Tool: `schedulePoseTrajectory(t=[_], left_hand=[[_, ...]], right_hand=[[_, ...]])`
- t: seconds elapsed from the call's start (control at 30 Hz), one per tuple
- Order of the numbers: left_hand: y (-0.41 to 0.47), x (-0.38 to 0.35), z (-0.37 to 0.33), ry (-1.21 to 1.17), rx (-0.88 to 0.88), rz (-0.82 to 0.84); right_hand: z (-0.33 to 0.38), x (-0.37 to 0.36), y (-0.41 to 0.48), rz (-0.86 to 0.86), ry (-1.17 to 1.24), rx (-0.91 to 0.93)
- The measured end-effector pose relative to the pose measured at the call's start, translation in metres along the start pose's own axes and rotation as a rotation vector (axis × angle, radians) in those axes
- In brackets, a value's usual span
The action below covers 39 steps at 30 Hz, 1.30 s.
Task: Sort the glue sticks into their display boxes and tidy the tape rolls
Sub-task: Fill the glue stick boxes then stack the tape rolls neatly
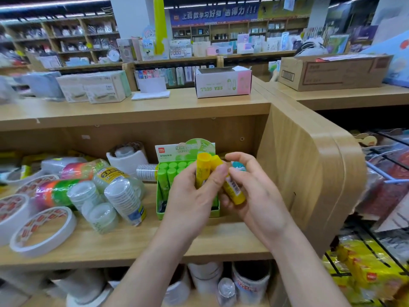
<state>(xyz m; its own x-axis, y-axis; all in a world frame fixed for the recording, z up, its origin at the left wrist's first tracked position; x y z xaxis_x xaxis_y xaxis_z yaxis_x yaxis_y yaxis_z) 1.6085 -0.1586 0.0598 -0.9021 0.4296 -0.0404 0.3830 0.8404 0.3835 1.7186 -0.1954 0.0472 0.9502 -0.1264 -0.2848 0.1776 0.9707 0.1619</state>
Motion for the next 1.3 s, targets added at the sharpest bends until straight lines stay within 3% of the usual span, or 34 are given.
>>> schedulePoseTrajectory(t=[0.1, 0.2, 0.33, 0.57, 0.63, 0.77, 0.87, 0.97, 1.03, 1.17, 1.3], left_hand=[[0.002, 0.014, 0.004, 0.151, -0.027, -0.098], [0.0, 0.025, 0.011, 0.173, 0.013, -0.071], [-0.006, 0.034, 0.021, 0.191, 0.048, -0.043], [-0.012, 0.044, 0.029, 0.187, 0.114, -0.059], [-0.011, 0.046, 0.031, 0.215, 0.122, -0.058], [-0.01, 0.048, 0.032, 0.262, 0.124, -0.045], [-0.008, 0.044, 0.029, 0.149, 0.141, -0.056], [-0.006, 0.041, 0.028, 0.063, 0.151, -0.061], [-0.006, 0.04, 0.028, 0.064, 0.142, -0.053], [-0.013, 0.036, 0.025, -0.099, 0.207, -0.052], [-0.025, 0.034, 0.022, -0.208, 0.22, -0.047]], right_hand=[[-0.001, 0.012, 0.022, -0.178, -0.227, 0.052], [-0.006, 0.027, 0.068, -0.288, -0.571, 0.103], [-0.015, 0.022, 0.125, -0.09, -1.079, -0.032], [-0.051, 0.026, 0.153, 0.223, -1.46, -0.233], [-0.057, 0.031, 0.151, 0.176, -1.578, -0.178], [-0.047, 0.035, 0.136, -0.085, -1.666, -0.09], [-0.032, 0.039, 0.121, -0.257, -1.576, -0.002], [-0.025, 0.042, 0.094, -0.358, -1.102, 0.18], [-0.027, 0.04, 0.071, -0.328, -0.775, 0.244], [-0.034, 0.028, 0.028, -0.27, -0.449, 0.266], [-0.038, 0.01, -0.01, -0.012, -0.073, 0.003]])
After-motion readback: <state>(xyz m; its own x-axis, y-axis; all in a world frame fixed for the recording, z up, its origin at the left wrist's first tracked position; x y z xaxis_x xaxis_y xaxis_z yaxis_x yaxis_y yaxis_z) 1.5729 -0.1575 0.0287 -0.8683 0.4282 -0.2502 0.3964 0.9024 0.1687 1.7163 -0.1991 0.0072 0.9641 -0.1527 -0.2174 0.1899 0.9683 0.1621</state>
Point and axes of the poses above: each hand's wrist, its own y-axis towards the middle knuckle, its own x-axis out of the back of the hand, z = x × y, the point moved 3 cm from there along y, towards the middle knuckle, and after that the axes turned 2 degrees about -y, right-handed, at the moved point
